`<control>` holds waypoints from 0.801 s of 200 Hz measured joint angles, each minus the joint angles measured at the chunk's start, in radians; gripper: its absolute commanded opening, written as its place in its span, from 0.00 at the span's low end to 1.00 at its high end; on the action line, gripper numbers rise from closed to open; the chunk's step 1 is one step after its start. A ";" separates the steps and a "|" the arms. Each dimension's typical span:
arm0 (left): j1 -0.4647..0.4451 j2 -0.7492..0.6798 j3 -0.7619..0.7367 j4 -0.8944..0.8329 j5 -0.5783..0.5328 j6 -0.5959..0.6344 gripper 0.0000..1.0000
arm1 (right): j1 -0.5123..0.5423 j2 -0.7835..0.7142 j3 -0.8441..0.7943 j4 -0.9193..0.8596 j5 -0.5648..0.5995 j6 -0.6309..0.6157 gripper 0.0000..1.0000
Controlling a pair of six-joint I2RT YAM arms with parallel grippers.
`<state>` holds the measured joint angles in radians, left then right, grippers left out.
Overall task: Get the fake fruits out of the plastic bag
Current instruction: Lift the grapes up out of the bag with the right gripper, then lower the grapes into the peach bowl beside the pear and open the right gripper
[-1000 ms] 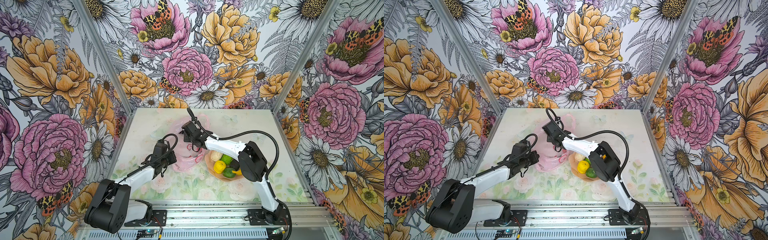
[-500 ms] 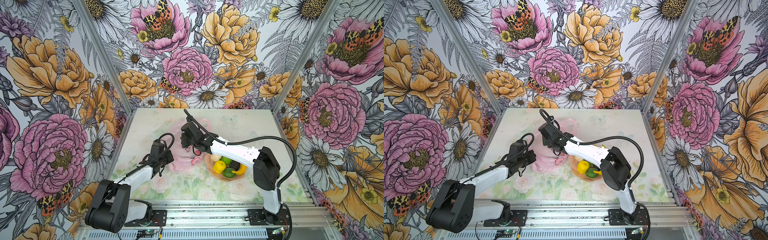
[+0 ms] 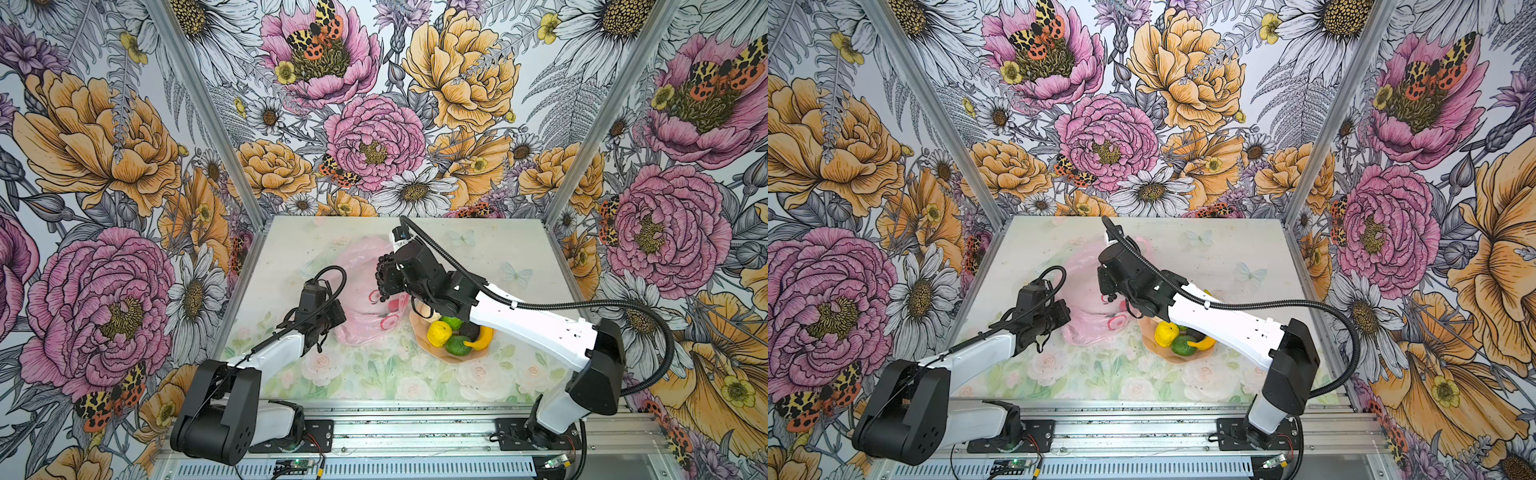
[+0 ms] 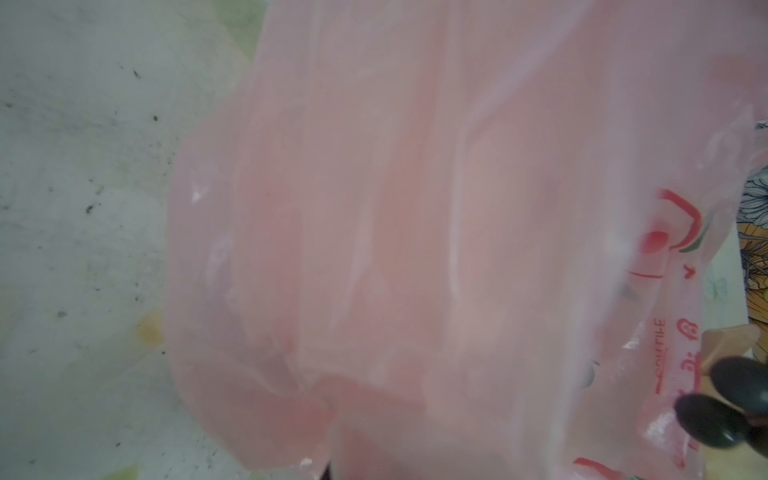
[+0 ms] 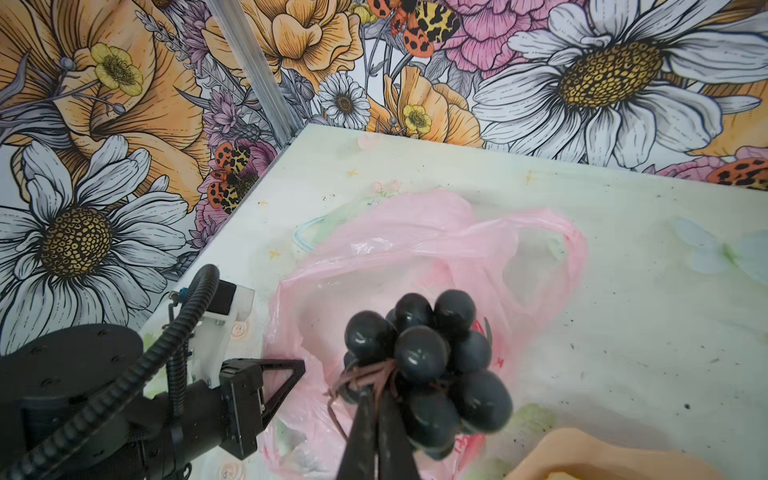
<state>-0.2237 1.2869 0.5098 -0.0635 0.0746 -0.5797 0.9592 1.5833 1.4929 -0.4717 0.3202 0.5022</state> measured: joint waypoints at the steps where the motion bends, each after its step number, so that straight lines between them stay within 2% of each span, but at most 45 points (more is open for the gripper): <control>1: 0.000 0.000 0.000 0.000 0.000 0.000 0.00 | 0.000 -0.005 -0.002 -0.003 0.000 0.000 0.00; 97: 0.006 0.000 0.000 0.000 0.000 0.008 0.00 | 0.087 -0.375 -0.183 -0.193 0.085 -0.011 0.00; 160: 0.006 -0.004 0.000 0.000 0.000 0.012 0.00 | 0.142 -0.484 -0.309 -0.299 0.099 0.052 0.00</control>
<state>-0.2173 1.2827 0.5098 -0.0631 0.0746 -0.5678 1.1011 1.0992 1.1843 -0.7712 0.4191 0.5541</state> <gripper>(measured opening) 0.050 0.049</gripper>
